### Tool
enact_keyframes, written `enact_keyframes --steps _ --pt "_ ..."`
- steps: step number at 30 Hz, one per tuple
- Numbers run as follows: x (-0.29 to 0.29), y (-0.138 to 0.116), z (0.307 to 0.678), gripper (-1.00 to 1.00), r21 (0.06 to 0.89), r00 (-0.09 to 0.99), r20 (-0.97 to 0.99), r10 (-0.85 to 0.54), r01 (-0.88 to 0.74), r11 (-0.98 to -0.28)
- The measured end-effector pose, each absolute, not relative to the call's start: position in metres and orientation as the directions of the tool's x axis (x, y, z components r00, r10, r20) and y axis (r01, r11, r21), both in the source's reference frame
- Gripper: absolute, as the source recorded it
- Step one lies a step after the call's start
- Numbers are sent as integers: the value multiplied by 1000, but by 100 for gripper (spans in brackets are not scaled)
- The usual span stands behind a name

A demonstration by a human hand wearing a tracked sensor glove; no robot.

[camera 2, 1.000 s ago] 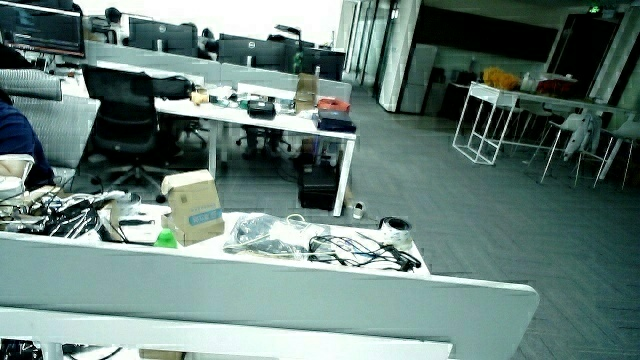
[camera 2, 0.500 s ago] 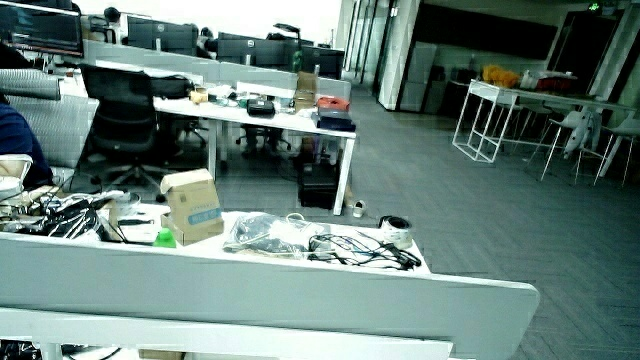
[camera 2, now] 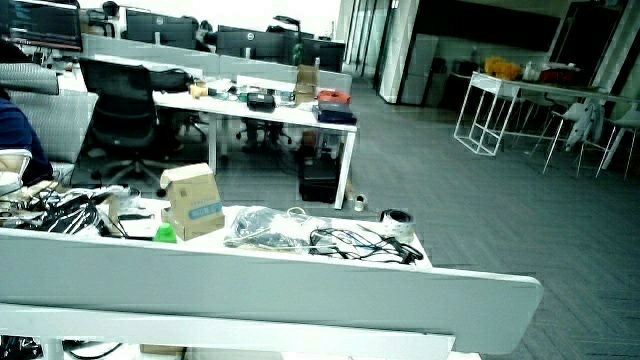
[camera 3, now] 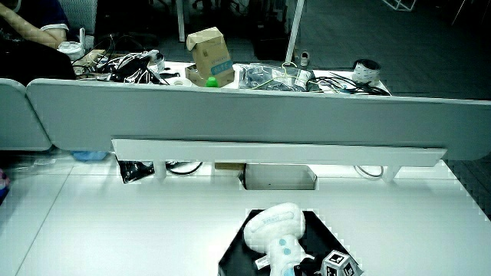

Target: Pick fan dool from plate

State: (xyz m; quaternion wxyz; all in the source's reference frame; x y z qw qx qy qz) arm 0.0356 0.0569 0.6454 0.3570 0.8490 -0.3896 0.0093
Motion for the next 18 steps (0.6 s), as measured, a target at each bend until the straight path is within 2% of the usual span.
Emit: enact_keyframes --steps 3,8,10,11,14,15,18 --pt "33 56 644 78 547 699 251 -670 -673 -498" --pt "34 55 640 100 500 688 226 -690 -689 -524" --pt "35 55 632 100 466 687 211 -696 -696 -546" --pt "36 56 635 100 479 685 214 -696 -695 -537" --pt "37 58 638 100 437 666 206 -717 -718 -541" --pt "37 60 660 100 471 660 253 -708 -723 -506" --pt "37 59 645 100 449 657 240 -715 -728 -518"
